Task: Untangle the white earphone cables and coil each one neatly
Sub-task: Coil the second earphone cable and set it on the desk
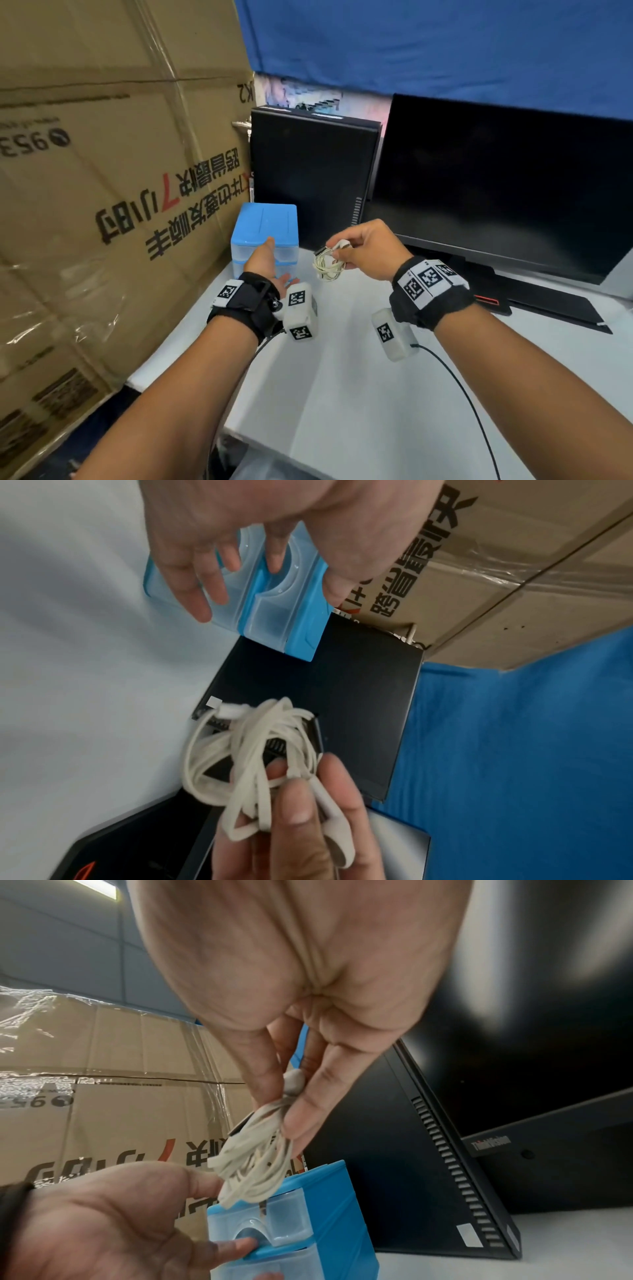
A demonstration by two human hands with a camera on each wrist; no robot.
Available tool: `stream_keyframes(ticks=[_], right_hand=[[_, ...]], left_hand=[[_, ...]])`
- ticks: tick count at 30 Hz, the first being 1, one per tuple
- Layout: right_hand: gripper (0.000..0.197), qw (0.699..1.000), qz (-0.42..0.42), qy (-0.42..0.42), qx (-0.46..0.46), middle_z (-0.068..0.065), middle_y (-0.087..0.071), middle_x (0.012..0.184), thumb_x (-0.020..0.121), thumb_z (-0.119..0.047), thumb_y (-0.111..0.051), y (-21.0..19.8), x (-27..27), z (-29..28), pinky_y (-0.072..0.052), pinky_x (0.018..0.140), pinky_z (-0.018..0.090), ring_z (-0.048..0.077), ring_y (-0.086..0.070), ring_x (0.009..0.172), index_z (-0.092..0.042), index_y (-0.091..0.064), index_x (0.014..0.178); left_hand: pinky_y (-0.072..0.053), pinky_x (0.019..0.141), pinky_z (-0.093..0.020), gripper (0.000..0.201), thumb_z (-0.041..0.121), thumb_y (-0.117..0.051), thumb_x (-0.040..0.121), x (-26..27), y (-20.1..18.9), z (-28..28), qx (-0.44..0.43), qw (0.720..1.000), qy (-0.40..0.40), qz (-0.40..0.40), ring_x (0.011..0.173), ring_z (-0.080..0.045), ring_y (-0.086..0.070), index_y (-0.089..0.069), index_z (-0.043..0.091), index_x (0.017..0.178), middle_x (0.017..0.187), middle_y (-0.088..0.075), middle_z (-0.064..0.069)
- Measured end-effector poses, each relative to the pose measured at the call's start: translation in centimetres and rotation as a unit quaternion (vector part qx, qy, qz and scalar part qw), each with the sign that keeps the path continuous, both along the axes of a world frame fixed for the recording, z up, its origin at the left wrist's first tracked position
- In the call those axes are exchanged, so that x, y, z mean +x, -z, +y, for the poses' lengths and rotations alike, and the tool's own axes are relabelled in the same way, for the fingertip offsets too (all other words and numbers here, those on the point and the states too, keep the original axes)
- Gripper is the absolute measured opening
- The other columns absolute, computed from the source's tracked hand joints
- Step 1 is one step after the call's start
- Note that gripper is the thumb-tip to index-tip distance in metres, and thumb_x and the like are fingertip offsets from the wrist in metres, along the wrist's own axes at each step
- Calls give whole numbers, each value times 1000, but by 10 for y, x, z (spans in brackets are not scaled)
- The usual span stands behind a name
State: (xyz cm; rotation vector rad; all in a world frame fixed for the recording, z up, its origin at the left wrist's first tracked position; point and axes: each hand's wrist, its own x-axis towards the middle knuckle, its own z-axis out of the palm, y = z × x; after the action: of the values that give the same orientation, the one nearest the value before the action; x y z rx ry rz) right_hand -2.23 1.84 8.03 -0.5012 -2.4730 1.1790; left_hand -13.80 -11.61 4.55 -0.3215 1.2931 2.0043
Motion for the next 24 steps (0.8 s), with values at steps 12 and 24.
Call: stream_keyframes(ticks=[12, 24], right_hand=[[15, 998, 20, 9, -66, 15, -74, 93, 83, 1, -71, 1, -55, -11, -62, 71, 32, 25, -73, 84, -8, -76, 94], [15, 966, -168, -44, 191, -5, -71, 93, 84, -14, -65, 25, -107, -58, -58, 78, 34, 21, -67, 90, -21, -77, 89]], left_hand=[[-51, 93, -41, 47, 41, -60, 94, 13, 38, -6, 15, 1000, 1, 21, 114, -24, -58, -50, 14, 131, 136, -51, -5], [-54, 73, -34, 33, 47, -59, 89, 29, 63, -25, 66, 997, 3, 32, 107, -25, -67, -58, 15, 96, 97, -59, -5]])
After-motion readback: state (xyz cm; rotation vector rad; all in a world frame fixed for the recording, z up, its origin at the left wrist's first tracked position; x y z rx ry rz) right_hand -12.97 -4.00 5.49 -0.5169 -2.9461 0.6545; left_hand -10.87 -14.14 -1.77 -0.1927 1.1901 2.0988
